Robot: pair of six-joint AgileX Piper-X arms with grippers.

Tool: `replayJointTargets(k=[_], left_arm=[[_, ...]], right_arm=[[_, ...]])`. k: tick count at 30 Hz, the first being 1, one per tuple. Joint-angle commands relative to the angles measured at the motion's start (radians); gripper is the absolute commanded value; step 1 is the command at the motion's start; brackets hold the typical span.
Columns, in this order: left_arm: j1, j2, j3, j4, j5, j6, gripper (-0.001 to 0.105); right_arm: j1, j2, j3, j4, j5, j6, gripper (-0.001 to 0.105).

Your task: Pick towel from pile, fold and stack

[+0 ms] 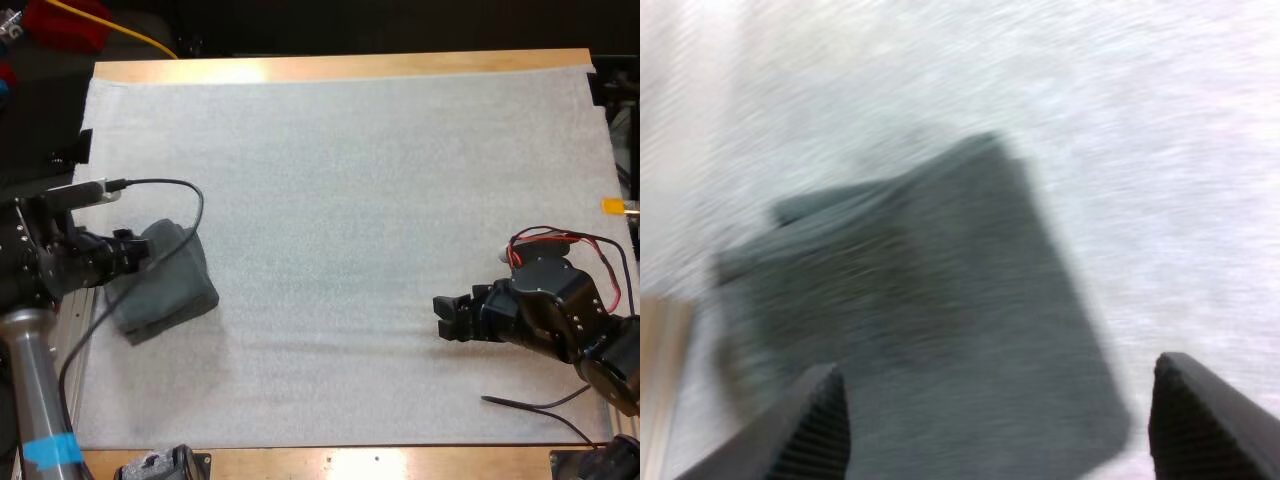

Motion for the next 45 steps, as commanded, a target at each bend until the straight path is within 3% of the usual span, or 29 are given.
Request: replayJointTargets(k=[1,9,17,28,33,38,45], left_arm=[[-0.02,-0.021,-0.005,-0.003,0.027,-0.009,0.061],[-0.144,-0.107,-0.005,-0.003,0.03,-0.009,0.061],[-0.234,-0.178,-0.005,-0.003,0.029,-0.009,0.061],[-0.258,-0.25,-0.005,0.019,0.028,-0.009,0.061],[-0.339,-0.27,-0.005,0.024,-0.021,0.001,0.061],[-0.383,-0.272,-0.005,0.058,-0.149,0.019,0.061],[-0.382,-0.345,-0.005,0.059,-0.159,0.019,0.061]], right_arm=[[0.002,-0.006,-0.002,-0.008,-0.001,-0.016,0.06],[-0.036,0.008,-0.002,0.008,0.063,-0.047,0.06],[-0.232,0.008,-0.002,0.061,0.063,-0.132,0.06],[-0.476,0.006,-0.002,0.142,0.101,-0.225,0.06],[-0.545,-0.003,-0.002,0.167,0.166,-0.256,0.06],[-0.557,-0.033,-0.002,0.182,0.209,-0.283,0.06],[-0.557,-0.12,-0.002,0.183,0.24,-0.313,0.06]])
